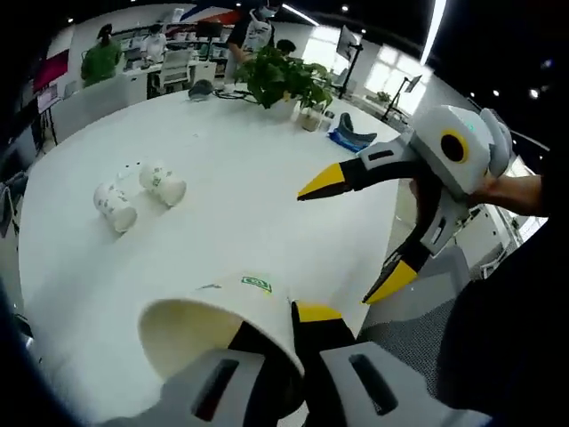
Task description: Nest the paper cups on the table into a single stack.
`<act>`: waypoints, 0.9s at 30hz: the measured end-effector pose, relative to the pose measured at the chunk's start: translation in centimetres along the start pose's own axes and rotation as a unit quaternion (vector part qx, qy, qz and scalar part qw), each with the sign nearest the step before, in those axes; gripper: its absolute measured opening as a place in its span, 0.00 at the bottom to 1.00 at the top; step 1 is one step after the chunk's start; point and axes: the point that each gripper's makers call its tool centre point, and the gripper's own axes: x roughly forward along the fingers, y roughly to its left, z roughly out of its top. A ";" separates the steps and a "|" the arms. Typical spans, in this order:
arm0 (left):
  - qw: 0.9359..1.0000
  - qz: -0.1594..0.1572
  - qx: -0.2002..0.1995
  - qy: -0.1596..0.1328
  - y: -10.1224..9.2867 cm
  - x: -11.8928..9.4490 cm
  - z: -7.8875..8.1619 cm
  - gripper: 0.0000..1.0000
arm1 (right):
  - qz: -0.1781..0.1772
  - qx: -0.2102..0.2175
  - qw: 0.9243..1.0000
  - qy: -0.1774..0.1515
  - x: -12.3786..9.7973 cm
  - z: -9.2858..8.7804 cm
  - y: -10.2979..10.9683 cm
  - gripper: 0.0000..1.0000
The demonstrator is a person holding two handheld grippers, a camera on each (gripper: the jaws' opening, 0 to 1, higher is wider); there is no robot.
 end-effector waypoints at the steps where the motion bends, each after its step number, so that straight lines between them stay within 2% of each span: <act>1: 1.000 0.000 0.002 0.004 0.1 0.2 -0.1 0.00 | -0.001 0.003 1.000 0.001 -0.1 -0.2 0.0 0.68; 8: 0.999 0.005 0.022 0.031 -0.3 1.4 -0.6 0.00 | -0.010 0.026 1.000 0.012 -0.7 -2.2 0.6 0.67; 14: 0.995 0.027 0.054 0.081 0.6 2.3 -2.0 0.00 | -0.017 0.042 0.999 0.017 -1.4 -3.6 0.7 0.67; 18: 0.993 0.028 0.061 0.093 -0.2 2.4 -2.2 0.00 | -0.023 0.055 0.998 0.015 -1.8 -4.1 0.9 0.67; 27: 0.989 0.030 0.079 0.120 0.6 3.1 -2.6 0.00 | -0.030 0.072 0.997 0.012 -2.2 -4.9 1.4 0.67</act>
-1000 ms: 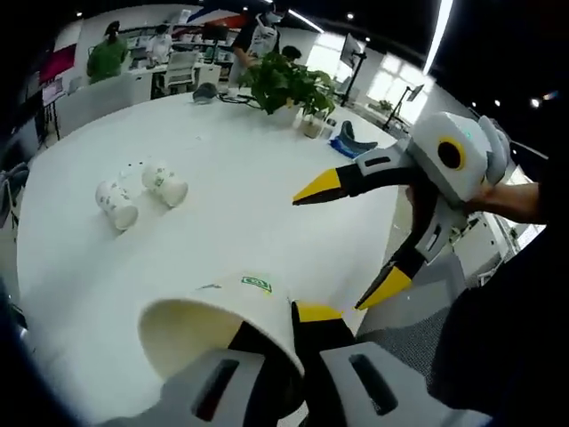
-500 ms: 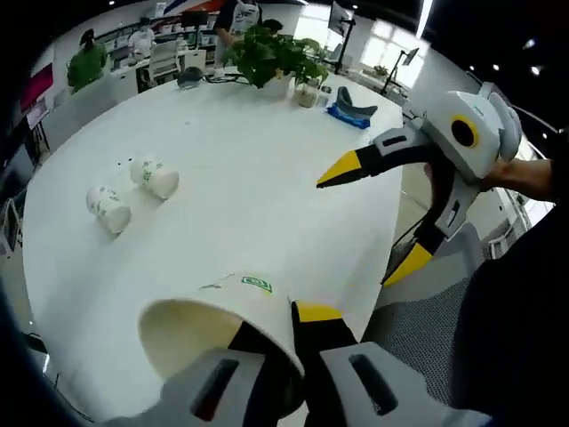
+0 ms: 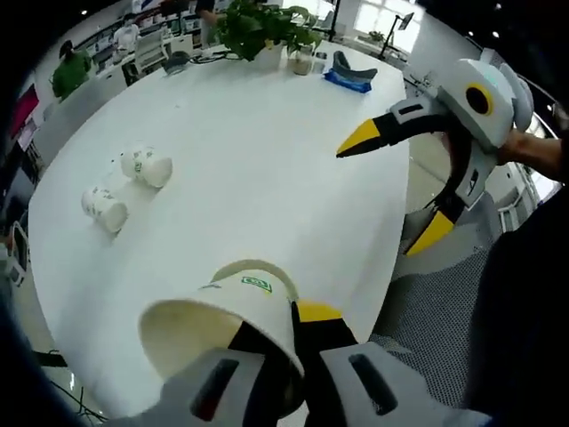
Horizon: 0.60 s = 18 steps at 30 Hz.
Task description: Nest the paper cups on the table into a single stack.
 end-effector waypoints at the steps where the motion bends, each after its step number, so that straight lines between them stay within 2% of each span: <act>1: 1.000 0.001 0.001 0.002 0.2 0.1 0.0 0.00 | 0.000 0.001 1.000 0.000 0.0 0.0 0.0 0.67; 18: 1.000 0.001 0.009 0.030 0.3 0.7 -0.5 0.00 | -0.003 0.015 1.000 -0.005 -0.1 -1.4 -0.5 0.67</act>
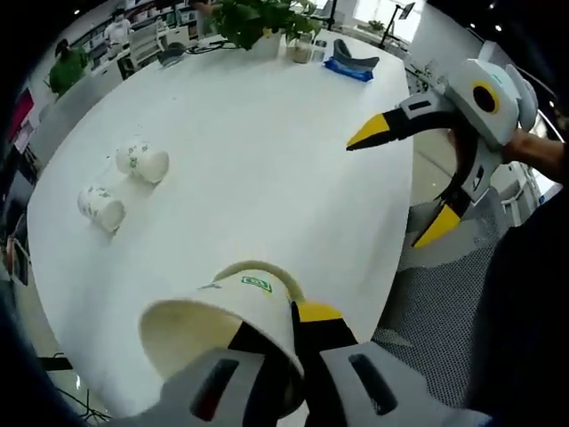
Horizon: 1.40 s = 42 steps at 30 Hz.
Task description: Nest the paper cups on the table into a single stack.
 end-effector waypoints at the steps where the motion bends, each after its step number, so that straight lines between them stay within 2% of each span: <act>1: 1.000 0.000 0.000 0.001 0.0 0.0 0.0 0.00 | 0.000 0.000 1.000 -0.001 0.1 -0.1 -0.1 0.67; 20: 1.000 -0.004 -0.004 0.006 0.1 0.3 0.4 0.01 | 0.005 0.003 1.000 0.001 0.0 -0.5 0.1 0.67; 42: 1.000 0.011 -0.011 -0.007 0.7 -0.8 -0.1 0.16 | 0.023 -0.010 1.000 0.004 0.7 0.1 0.5 0.67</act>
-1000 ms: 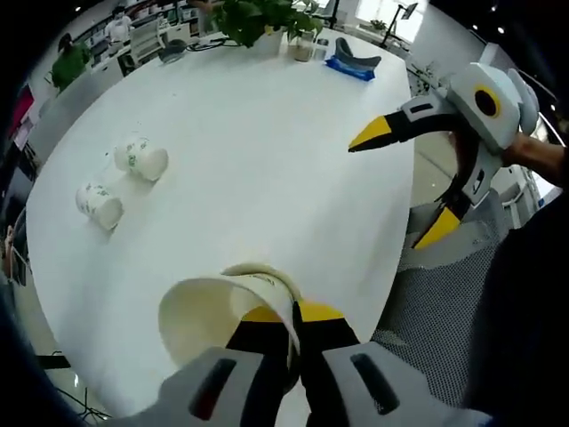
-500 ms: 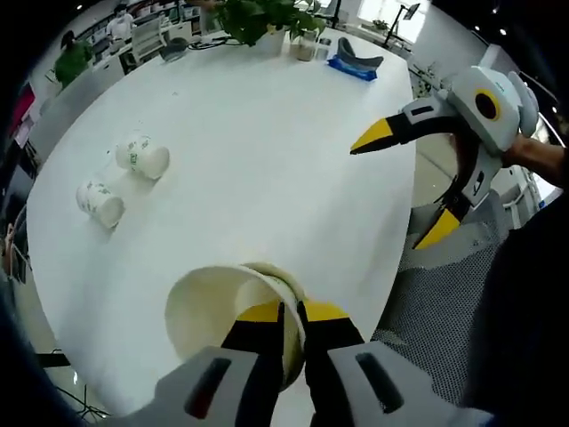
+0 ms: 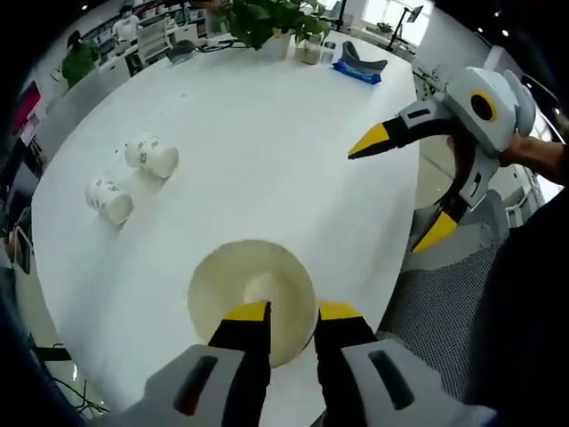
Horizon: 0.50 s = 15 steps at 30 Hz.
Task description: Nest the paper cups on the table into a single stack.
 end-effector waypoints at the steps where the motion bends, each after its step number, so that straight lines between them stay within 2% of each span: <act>1: 1.000 0.000 -0.001 -0.002 0.0 -0.1 0.0 0.16 | 0.001 -0.001 1.000 0.001 0.1 0.0 0.0 0.67; 7: 1.000 0.007 -0.007 -0.012 0.2 -0.6 0.2 0.19 | 0.009 -0.006 1.000 0.001 0.3 0.2 0.0 0.67; 15: 1.000 0.014 -0.016 -0.019 0.1 -1.0 -0.5 0.21 | 0.021 -0.015 1.000 -0.001 1.0 0.5 -0.2 0.66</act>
